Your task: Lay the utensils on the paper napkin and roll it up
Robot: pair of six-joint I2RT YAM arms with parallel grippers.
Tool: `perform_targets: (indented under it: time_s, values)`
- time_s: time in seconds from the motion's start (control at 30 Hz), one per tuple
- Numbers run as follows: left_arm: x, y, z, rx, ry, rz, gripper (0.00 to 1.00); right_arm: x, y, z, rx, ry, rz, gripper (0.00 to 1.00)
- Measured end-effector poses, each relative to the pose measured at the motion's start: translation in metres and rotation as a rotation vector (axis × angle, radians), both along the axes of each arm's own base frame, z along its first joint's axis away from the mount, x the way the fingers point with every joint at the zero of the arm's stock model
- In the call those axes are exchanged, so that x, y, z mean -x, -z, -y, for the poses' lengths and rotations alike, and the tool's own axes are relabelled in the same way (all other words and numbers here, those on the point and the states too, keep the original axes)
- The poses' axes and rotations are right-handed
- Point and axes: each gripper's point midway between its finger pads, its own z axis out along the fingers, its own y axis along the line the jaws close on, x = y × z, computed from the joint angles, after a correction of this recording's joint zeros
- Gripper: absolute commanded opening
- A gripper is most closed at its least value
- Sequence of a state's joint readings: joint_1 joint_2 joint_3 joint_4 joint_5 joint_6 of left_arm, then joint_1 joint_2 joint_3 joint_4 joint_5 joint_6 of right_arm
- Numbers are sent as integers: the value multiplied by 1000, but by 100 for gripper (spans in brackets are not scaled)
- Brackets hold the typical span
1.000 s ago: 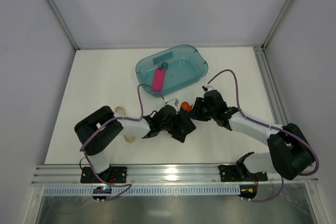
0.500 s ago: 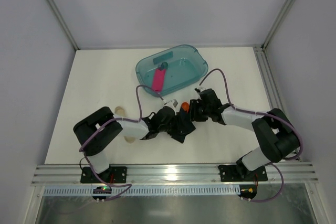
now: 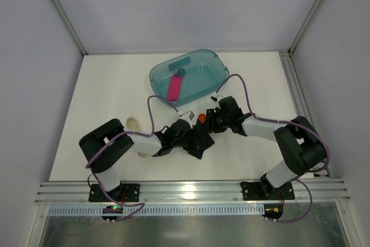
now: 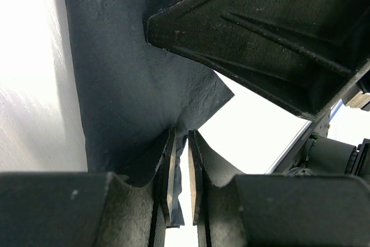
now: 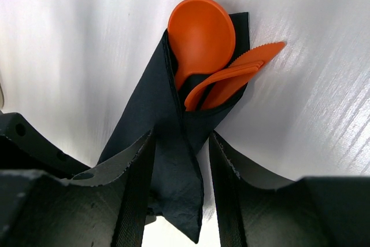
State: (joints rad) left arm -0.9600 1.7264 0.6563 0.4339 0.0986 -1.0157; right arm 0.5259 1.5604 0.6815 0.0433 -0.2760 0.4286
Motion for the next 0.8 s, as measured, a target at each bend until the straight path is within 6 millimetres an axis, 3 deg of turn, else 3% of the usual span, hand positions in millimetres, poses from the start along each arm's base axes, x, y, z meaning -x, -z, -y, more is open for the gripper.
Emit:
perform_targets:
  time_s: [0.27, 0.47, 0.8]
  values:
    - [3, 0, -3, 9, 0, 3, 19, 4, 1, -1, -1, -45, 12, 43]
    - [3, 0, -4, 10, 2, 3, 19, 6, 2, -2, -3, -60, 11, 36]
    - [4, 0, -4, 17, -1, 2, 21, 7, 6, -5, -21, -75, -5, 6]
